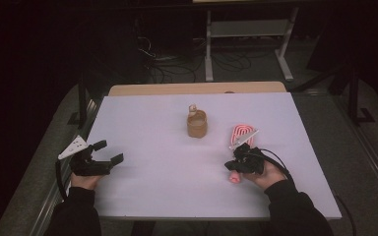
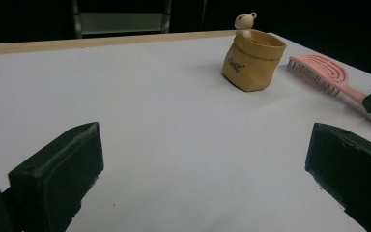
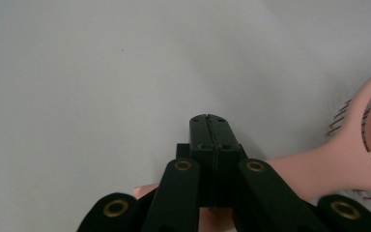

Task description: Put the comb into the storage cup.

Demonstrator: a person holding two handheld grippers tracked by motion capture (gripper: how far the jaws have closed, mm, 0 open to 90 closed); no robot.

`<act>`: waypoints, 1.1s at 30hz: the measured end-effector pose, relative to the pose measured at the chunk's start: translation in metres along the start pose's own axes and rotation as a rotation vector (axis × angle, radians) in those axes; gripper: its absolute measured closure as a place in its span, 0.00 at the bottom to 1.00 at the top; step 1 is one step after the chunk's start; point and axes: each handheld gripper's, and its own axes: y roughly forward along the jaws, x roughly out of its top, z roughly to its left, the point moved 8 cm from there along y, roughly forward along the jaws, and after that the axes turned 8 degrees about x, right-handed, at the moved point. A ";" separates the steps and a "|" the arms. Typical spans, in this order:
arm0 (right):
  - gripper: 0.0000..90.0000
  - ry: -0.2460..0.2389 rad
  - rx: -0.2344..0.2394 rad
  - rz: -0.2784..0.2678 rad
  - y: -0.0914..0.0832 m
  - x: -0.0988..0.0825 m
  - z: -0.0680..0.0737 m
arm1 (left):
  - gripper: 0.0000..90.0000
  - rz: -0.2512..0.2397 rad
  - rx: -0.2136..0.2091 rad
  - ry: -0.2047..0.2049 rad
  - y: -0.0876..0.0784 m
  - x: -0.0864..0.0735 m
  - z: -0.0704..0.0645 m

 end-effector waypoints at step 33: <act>0.99 0.017 -0.049 0.042 -0.020 -0.029 -0.009 | 0.00 0.002 -0.032 -0.003 0.003 0.000 -0.003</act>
